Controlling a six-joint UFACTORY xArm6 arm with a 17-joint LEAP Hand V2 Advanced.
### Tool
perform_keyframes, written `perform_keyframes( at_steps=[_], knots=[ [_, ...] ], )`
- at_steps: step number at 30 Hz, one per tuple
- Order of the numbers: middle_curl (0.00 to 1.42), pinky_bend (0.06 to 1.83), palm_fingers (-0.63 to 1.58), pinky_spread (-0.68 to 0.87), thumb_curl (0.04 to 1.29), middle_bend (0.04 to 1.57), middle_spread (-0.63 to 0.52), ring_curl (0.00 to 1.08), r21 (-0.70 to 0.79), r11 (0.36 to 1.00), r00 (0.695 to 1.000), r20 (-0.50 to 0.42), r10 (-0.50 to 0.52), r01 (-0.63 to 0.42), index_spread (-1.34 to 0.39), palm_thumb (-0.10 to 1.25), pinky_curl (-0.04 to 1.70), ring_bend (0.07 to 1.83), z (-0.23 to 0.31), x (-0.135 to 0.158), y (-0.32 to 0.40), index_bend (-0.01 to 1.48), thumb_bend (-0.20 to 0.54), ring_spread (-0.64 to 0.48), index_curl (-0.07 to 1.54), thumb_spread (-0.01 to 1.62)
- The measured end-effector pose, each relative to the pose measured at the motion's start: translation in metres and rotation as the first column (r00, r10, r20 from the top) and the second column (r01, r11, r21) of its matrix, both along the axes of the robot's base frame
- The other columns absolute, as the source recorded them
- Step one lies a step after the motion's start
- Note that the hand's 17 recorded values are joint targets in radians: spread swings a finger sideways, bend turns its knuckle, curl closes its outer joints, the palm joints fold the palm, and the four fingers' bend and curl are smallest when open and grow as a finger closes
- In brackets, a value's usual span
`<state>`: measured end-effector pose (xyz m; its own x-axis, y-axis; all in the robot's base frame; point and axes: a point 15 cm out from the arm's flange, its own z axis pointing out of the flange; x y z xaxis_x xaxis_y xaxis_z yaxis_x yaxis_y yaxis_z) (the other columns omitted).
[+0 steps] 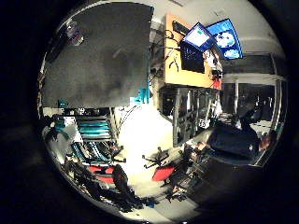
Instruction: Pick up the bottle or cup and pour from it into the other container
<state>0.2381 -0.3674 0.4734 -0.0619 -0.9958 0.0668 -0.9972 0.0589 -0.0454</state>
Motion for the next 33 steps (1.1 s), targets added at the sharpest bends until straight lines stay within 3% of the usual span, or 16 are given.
perform_keyframes(
  at_steps=[6,12,15,25,33],
  knots=[
    [0.33,0.54,0.09,0.42,0.25,0.20,0.11,0.27,0.100,0.995,0.996,0.090,-0.025,0.016,-0.32,0.15,0.13,0.23,-0.011,0.023,0.009,0.16,-0.023,0.19,0.27,1.04],
    [0.33,0.60,0.06,0.43,0.25,0.20,0.13,0.28,0.187,0.980,0.993,0.093,-0.079,0.060,-0.27,0.09,0.14,0.27,-0.040,0.040,0.002,0.14,-0.032,0.19,0.25,0.98],
    [0.33,0.62,0.05,0.43,0.26,0.20,0.14,0.28,0.244,0.969,0.986,0.147,-0.081,0.044,-0.26,0.09,0.14,0.28,-0.047,0.059,0.007,0.15,-0.027,0.19,0.25,0.96],
    [0.34,0.66,0.12,0.43,0.28,0.25,0.11,0.28,0.483,0.873,0.897,0.413,-0.158,-0.069,-0.21,0.17,0.12,0.35,-0.054,0.122,0.013,0.16,-0.026,0.18,0.26,0.94],
    [0.34,0.66,0.15,0.43,0.29,0.28,0.10,0.27,0.640,0.757,0.836,0.480,-0.265,-0.128,-0.19,0.17,0.09,0.36,-0.077,0.152,0.007,0.16,-0.031,0.18,0.27,0.93]
  ],
)
